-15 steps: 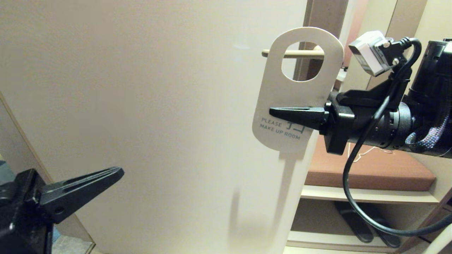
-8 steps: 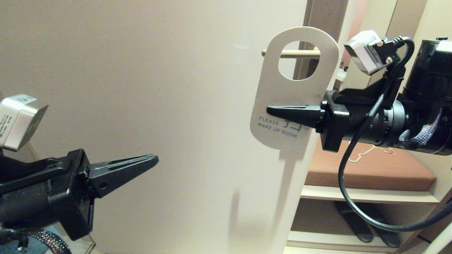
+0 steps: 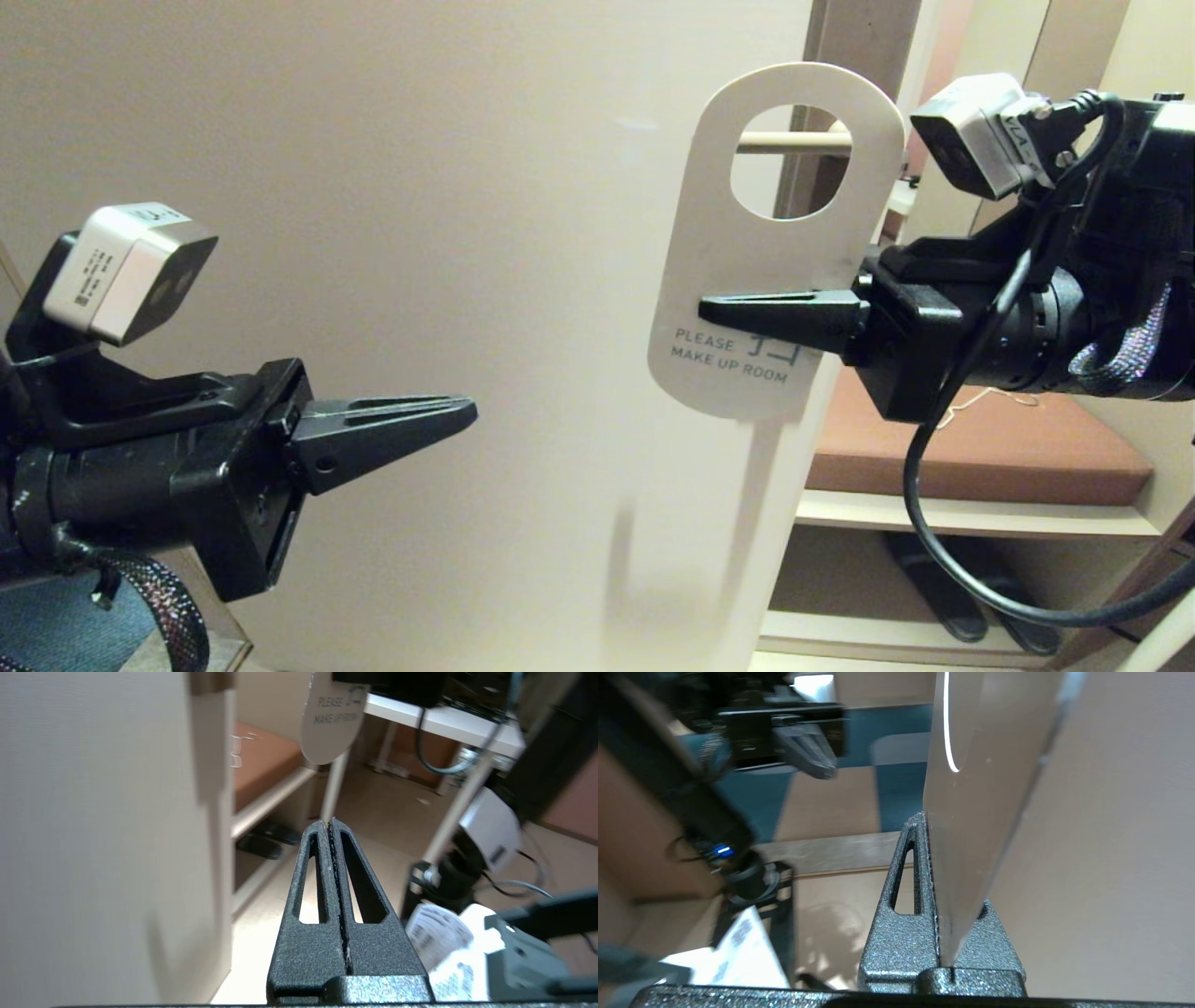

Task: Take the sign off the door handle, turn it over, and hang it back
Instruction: Hand it to the other hand

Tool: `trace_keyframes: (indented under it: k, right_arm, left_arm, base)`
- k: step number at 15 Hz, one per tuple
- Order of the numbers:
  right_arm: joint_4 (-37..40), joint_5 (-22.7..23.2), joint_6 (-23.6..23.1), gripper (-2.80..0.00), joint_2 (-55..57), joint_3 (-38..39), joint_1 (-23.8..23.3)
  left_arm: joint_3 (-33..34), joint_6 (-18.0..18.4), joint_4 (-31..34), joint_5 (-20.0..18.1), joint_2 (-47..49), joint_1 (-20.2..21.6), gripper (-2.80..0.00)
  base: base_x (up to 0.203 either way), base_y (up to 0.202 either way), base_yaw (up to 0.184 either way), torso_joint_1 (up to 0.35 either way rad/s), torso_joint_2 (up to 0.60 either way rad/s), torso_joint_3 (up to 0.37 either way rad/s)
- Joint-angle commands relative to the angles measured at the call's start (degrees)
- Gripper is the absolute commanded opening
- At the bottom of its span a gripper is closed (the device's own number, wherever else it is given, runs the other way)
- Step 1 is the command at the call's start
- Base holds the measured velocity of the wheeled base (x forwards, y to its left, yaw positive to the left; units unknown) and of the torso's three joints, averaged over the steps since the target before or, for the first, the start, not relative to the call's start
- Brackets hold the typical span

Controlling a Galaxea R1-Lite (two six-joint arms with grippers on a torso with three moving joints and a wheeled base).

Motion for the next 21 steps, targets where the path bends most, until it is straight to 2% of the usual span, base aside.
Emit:
trace_keyframes:
  k: [1, 4, 9, 10, 21]
  right_arm:
    - [0.1, 2.4, 0.0, -2.8, 0.0, -0.1, 0.1]
    - [0.1, 3.4, 0.0, -2.8, 0.0, -0.2, 0.8]
    - [0.1, 5.7, 0.0, -2.8, 0.8, -0.1, 2.3]
    - [0.1, 5.7, 0.0, -2.8, 1.0, -0.1, 2.5]
    - [0.0, 5.7, -0.1, -2.8, 2.6, -1.8, 3.7]
  left_arm:
    - [-0.2, -0.1, -0.2, -2.2, 0.7, -0.1, -2.8]
    - [-1.2, 0.2, -0.2, -5.4, 1.4, -0.1, -2.8]
    - [-4.0, 0.4, -3.3, -7.3, 5.6, -0.3, -2.8]
    - [-4.4, 0.4, -3.5, -8.2, 6.1, -0.6, 0.0]
    - [-5.6, 0.7, -7.4, -8.6, 9.4, -3.2, 0.0]
  base:
    - [0.0, 0.0, 0.0, 0.0, 0.0, 0.0]
    - [0.0, 0.0, 0.0, 0.0, 0.0, 0.0]
    - [0.0, 0.0, 0.0, 0.0, 0.0, 0.0]
    - [0.0, 0.0, 0.0, 0.0, 0.0, 0.0]
    - [0.0, 0.0, 0.0, 0.0, 0.0, 0.0]
